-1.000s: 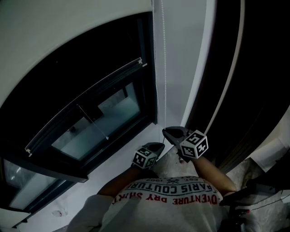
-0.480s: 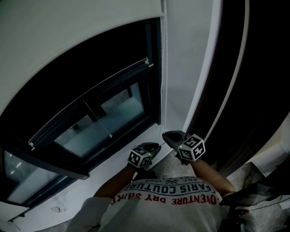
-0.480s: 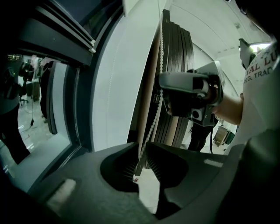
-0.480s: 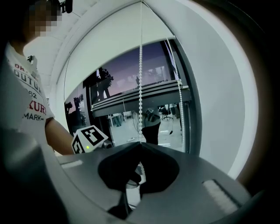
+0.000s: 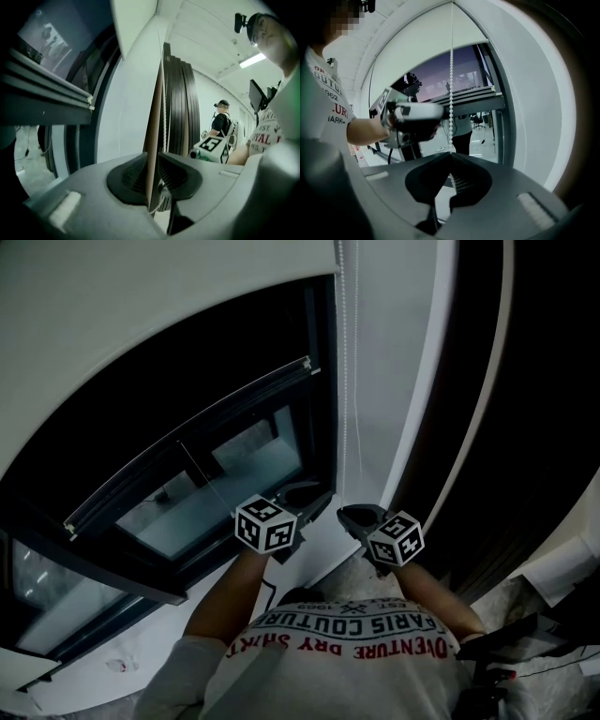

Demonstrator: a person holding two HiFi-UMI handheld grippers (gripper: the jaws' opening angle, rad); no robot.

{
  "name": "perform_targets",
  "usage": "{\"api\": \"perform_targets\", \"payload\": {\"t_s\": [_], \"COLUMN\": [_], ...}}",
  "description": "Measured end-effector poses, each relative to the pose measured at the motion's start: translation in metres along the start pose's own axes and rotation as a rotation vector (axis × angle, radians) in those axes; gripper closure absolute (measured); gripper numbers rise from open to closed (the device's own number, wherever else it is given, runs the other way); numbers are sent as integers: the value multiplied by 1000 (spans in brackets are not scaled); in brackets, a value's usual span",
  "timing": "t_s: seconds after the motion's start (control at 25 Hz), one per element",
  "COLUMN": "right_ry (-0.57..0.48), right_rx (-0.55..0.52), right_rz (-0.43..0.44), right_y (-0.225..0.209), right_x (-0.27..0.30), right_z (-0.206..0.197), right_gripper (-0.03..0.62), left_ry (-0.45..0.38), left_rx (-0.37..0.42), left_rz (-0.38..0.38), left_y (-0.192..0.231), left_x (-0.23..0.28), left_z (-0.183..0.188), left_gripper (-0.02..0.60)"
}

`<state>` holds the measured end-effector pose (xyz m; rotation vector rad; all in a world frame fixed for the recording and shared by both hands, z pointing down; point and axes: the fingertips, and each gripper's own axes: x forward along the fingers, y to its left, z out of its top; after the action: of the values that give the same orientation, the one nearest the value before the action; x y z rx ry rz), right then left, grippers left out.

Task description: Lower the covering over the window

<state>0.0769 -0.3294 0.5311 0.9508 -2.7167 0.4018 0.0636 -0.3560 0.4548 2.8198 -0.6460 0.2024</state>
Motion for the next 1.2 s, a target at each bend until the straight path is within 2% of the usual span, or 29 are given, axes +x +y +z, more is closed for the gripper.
{"api": "perform_targets", "payload": {"t_s": [0.12,0.2,0.48,0.56,0.64,0.68,1.2], "right_ry": [3,1,-1,-1,-5,-7,-22], "right_rx": [-5,-1,7,12,16,18,99], "right_rz": [2,4,11,11,12,13,52], "right_y": [1,1,5,4,3,3,3], "right_x": [0,1,1,1,1,1,0], "right_z": [-1,-2,-4,-4,-4,-4,-2], "right_gripper": [588,588,588,588,588,588,588], "left_ry": [-87,-117,-137,-137,-135,-134,-189], "left_rx": [48,74,125,128,133,134,134], "left_rz": [-52,-81,-101,-81,-44,-31,-18], "left_y": [-17,-25,-38,-36,-31,-29,-24], "left_x": [1,4,15,17,18,19,12], "left_z": [59,86,134,141,144,144,145], "left_gripper": [489,479,480,486,559,566,575]}}
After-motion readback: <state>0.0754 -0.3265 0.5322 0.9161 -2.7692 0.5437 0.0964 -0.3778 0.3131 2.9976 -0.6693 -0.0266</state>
